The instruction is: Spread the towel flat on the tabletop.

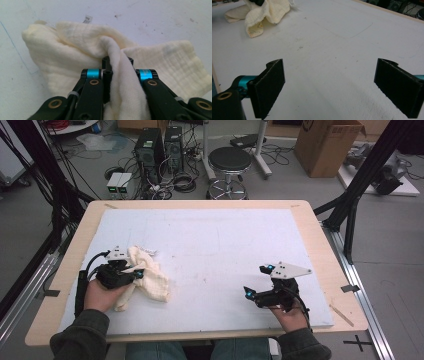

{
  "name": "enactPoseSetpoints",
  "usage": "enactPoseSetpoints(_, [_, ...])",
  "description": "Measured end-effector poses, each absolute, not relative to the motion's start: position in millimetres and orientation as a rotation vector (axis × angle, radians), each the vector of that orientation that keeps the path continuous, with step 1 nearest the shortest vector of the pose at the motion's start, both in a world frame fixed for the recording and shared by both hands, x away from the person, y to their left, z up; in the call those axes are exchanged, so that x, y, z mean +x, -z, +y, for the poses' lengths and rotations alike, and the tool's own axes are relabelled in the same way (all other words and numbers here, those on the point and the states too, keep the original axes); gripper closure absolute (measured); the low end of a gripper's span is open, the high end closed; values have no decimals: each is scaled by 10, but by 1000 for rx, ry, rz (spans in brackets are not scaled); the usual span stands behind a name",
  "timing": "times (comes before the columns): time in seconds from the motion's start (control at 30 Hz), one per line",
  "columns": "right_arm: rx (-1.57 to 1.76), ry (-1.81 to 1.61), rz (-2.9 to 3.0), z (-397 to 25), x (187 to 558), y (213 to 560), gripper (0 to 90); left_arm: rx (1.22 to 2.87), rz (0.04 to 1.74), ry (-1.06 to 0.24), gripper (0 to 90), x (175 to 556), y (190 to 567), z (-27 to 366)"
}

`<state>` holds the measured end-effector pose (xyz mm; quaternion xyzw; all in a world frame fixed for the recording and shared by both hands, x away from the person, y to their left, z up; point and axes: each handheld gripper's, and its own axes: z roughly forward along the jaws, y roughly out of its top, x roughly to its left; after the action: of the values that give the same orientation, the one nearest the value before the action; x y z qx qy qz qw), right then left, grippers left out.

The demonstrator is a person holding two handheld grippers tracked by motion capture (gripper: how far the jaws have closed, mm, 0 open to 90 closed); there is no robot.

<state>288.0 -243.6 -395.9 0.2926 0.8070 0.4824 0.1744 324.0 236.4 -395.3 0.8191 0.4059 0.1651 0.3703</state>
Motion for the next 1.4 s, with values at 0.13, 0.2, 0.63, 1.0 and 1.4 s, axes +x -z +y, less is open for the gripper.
enactPoseSetpoints(0.13, [830,-1367,2288,-2434,2878,3957,90,2090,1000,-427,805,3217,3862,2297])
enactPoseSetpoints(0.2, [826,-1367,2285,-2436,2881,3957,90,2081,996,-427,805,3209,3845,2276])
enactPoseSetpoints(0.63, [825,-1370,2285,-2438,2880,3955,90,2069,872,-396,807,3147,3592,2001])
enactPoseSetpoints(1.0, [822,-1376,2285,-2439,2881,3951,90,2071,786,-360,807,3137,3408,1753])
enactPoseSetpoints(1.4, [811,-1379,2282,-2451,2880,3944,90,2093,678,-301,807,3163,3282,1355])
